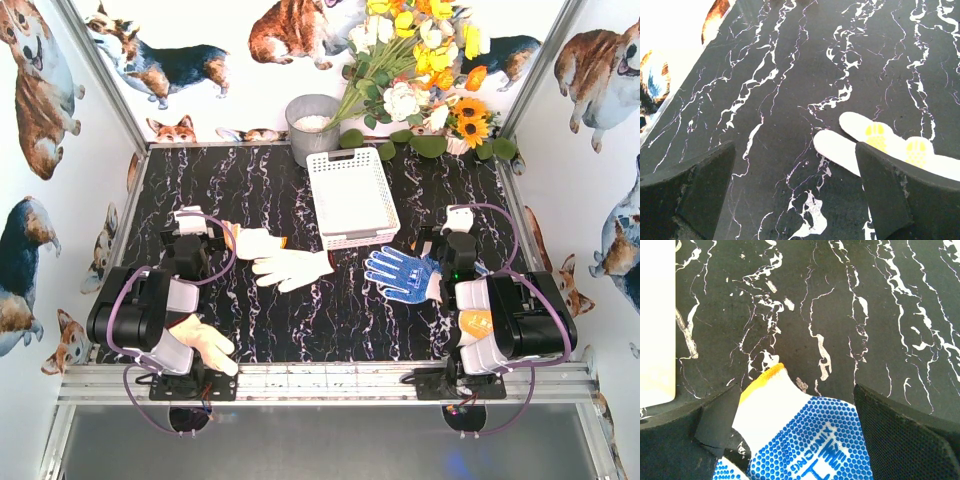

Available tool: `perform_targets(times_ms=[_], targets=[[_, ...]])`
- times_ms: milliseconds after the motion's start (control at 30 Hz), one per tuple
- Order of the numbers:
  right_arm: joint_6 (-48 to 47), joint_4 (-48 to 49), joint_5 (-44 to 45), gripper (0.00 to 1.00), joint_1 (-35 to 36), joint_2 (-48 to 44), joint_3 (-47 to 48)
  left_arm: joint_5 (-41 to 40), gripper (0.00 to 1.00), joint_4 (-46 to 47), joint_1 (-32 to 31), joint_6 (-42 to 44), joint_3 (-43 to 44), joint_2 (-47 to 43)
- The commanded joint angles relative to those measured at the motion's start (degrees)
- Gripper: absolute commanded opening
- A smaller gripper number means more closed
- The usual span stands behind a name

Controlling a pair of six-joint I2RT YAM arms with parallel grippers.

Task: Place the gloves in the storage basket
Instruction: Adjust the glove at the center of the board.

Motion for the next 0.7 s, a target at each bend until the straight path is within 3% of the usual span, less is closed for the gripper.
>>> perform_targets(times_ms=[0,333,467,600,667], targets=[[-0.8,3.4,-0.6,1.0,-0.2,-0.5,0.2,0.6,1.0,1.0,0.3,-0.1,0.3,-0.1],[-0.7,3.0,-0.6,1.0,-0.2,-0.4,0.5,0.5,1.0,0.6,0.8,-0.7,0.5,0.0],[-0.2,3.3,0.9,1.0,-0.2,-1.9,0.1,-3.8,1.0,2.6,0.4,-1.5,-0.7,-0.8],[1.3,-11.8,3.6,1.0,-0.2,-13.6,2.8,-10.5,1.0,-1.6,-3.8,1.1,-2.2,-10.4],[7.2,-21.6,6.3,1.0,-0.3,-19.4,5.4,-13.9,1.0,-7.4,-5.7,0.7,-1.6,-16.1]])
